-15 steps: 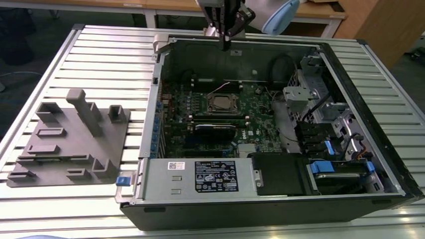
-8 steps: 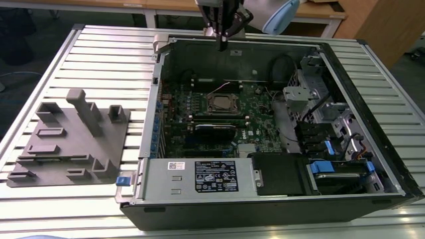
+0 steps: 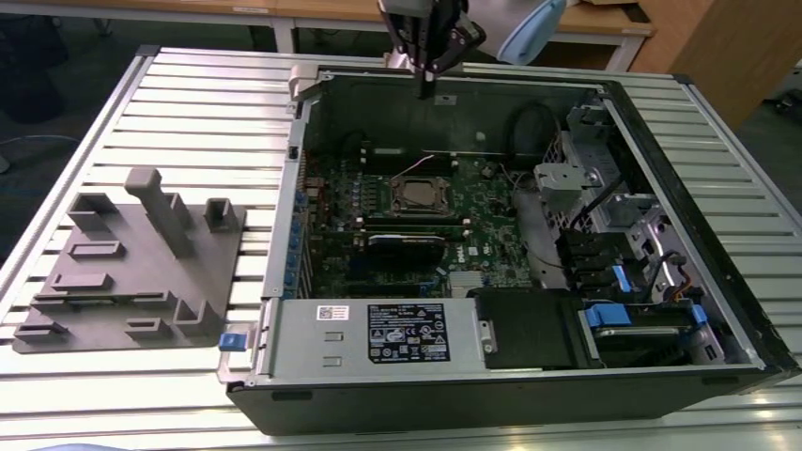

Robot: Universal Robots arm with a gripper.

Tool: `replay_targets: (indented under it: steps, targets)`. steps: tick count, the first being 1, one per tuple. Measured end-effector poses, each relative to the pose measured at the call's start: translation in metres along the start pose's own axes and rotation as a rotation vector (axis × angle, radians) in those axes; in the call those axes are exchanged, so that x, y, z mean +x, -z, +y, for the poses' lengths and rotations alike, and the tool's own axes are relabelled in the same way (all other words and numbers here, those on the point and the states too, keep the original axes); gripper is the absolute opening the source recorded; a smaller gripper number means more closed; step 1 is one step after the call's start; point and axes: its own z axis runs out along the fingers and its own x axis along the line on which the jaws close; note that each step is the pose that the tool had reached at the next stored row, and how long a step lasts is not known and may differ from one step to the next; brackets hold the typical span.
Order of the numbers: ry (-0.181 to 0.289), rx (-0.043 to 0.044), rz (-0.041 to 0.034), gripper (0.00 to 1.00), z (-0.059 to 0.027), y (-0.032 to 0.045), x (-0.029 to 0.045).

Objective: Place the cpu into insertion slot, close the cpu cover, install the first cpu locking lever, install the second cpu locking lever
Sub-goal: 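Install the first cpu locking lever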

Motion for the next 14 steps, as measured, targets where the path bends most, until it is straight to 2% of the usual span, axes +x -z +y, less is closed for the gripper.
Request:
replay_targets:
  steps: [2,4,10,14]
  targets:
    - [0.004,0.0065,0.0030,0.11,0.0025,-0.0012,-0.0020]
    - [0.013,0.0094,0.0058,0.11,0.0048,-0.0027,-0.0038]
    - [0.053,0.0101,0.0095,0.11,0.0083,-0.0064,-0.0064]
    - [0.054,0.0107,0.0090,0.11,0.0083,-0.0065,-0.0064]
